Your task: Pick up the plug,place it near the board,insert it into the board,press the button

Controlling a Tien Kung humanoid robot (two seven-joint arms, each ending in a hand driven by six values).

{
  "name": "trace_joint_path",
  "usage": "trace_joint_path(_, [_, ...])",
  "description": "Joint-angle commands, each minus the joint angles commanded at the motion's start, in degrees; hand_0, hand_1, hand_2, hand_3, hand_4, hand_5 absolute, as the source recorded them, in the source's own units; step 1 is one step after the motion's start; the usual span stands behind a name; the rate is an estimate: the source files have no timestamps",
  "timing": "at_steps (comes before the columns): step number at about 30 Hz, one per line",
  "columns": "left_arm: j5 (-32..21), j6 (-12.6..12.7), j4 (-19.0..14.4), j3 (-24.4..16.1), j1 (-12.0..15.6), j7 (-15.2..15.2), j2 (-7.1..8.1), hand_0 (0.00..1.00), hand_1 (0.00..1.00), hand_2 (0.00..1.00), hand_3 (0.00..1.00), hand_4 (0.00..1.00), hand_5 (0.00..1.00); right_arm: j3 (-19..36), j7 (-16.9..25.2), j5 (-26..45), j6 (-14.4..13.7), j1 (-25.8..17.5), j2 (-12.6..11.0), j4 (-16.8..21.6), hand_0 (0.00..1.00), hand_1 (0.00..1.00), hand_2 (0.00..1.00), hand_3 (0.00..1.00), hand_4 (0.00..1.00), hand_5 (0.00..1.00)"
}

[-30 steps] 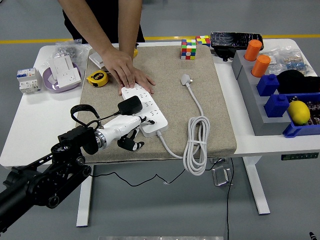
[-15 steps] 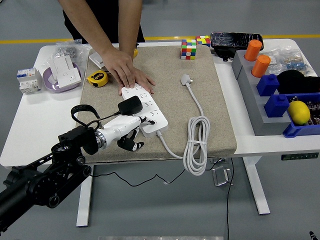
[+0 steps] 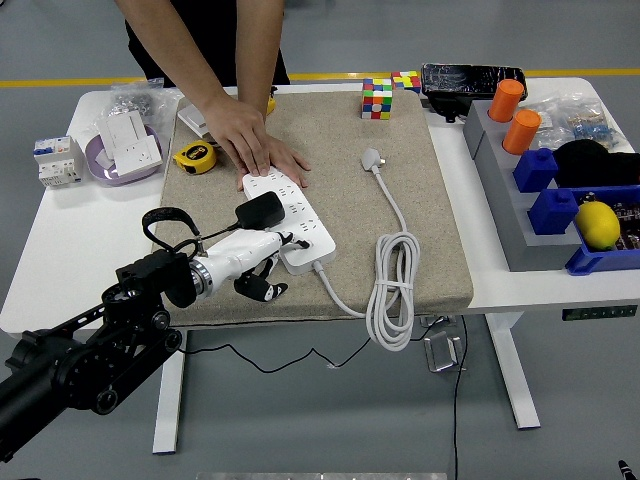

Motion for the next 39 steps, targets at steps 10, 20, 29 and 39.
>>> trace_joint_path(10, [0.11,-1.65,-6.88,-4.50,1.00,0.48,0.77,0.150,0.026,0.135,0.854,0.687,0.002,0.16,-0.04,-0.03,-0.01,0.22,0.17,0.00,0.941,0.842,0.781,0.794,0.998,0.998])
trace_joint_path(20, [-17.84,-0.01,-13.40,-14.17,2.35,0.78,-0.68,0.211,0.207,0.288,0.667,0.632,0.032,0.18,-0.06,-0.05,-0.02,0.08,0.22,-0.01,0.941,0.842,0.781,0.794,0.998,0.998])
trace_joint_path(29, [-39.44,-1.68,-10.17,-21.16,3.65,2.90,-2.03,0.492,0.641,0.595,0.622,0.973,0.244,0.06,-0.05,-0.01,0.00,-0.34,0.23,-0.05,0.941,0.842,0.781,0.794,0.998,0.998])
trace_joint_path(39, [-55.16,0.26,-4.88,-23.62,3.27,3.64,-2.87,0.972,0.998,0.979,0.989,0.998,0.471,-0.11,-0.06,-0.01,0.00,-0.36,0.22,0.00,0.942,0.842,0.781,0.794,0.998,0.998])
